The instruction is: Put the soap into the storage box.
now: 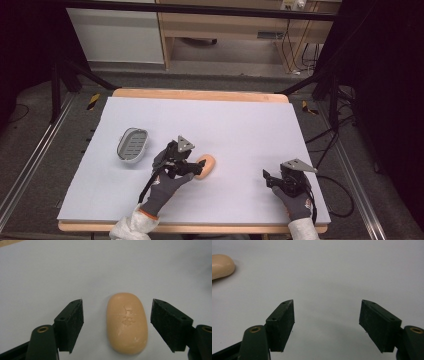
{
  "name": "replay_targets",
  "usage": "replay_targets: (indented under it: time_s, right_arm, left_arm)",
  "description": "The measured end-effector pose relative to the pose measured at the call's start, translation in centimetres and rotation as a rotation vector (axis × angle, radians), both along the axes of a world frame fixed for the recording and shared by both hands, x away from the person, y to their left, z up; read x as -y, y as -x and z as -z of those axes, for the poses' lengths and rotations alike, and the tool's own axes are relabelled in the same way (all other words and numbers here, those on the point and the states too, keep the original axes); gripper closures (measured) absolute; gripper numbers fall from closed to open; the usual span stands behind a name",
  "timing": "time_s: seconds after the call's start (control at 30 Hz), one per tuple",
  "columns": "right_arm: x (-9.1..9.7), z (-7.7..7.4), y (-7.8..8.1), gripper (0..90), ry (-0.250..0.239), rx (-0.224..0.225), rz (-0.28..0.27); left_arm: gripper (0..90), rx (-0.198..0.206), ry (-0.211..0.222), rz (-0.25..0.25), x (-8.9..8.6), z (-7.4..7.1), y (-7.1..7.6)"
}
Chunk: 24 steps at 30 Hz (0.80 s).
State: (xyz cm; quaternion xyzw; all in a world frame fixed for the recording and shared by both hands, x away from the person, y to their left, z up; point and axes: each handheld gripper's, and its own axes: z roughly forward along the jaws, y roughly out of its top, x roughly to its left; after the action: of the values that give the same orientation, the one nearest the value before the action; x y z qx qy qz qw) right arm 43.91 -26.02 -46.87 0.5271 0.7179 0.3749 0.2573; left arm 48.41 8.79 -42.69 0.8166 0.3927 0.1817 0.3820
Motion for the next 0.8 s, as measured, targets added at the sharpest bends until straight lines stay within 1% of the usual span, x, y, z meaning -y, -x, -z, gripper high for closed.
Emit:
replay_targets:
  time_s: [0.03,0.07,0.1,0.13,0.27,0.37,0.5,0.53,0.57,0.67,0.7,0.8]
  right_arm:
    - [0.1,0.0,0.0,28.4,-0.001,-0.003,0.002]
    - [0.1,0.0,0.1,28.4,-0.008,-0.012,0.002]
    - [0.1,0.1,0.0,28.4,0.005,-0.004,0.003]
    - [0.1,0.1,0.0,28.5,0.003,-0.006,0.003]
    - [0.2,0.1,0.1,28.6,-0.001,-0.008,0.006]
    - [0.4,0.2,0.1,28.8,0.001,-0.009,0.011]
    - [0.4,0.2,0.1,29.2,0.003,-0.009,0.011]
    - [0.4,0.2,0.1,29.2,0.003,-0.010,0.011]
    - [0.3,0.2,0.1,29.3,0.002,-0.012,0.012]
    - [0.4,0.2,0.2,29.5,-0.001,-0.013,0.011]
    - [0.4,0.2,0.2,29.6,-0.011,-0.019,0.011]
    - [0.4,0.2,0.1,29.7,-0.003,-0.015,0.011]
  left_arm:
    - [26.0,-0.002,0.001,-0.001,0.1,0.1,-0.1]
    - [26.1,-0.006,-0.007,0.003,0.2,0.1,-0.1]
    - [26.2,-0.006,0.000,-0.001,0.3,0.2,-0.2]
    - [26.3,-0.010,-0.011,0.004,0.4,0.3,-0.3]
    - [26.5,-0.017,-0.013,0.005,1.0,0.7,-0.5]
    - [26.5,-0.023,-0.033,0.016,1.2,0.9,-0.6]
    - [26.6,-0.033,-0.033,0.019,1.7,1.4,-0.7]
    - [26.6,-0.040,-0.042,0.025,1.8,1.5,-0.7]
    - [26.6,-0.039,-0.048,0.025,1.9,1.6,-0.8]
    - [26.5,-0.050,-0.049,0.022,2.0,1.8,-0.9]
    - [26.5,-0.055,-0.054,0.023,2.1,1.9,-1.0]
    - [26.3,-0.063,-0.058,0.026,2.3,2.1,-1.1]
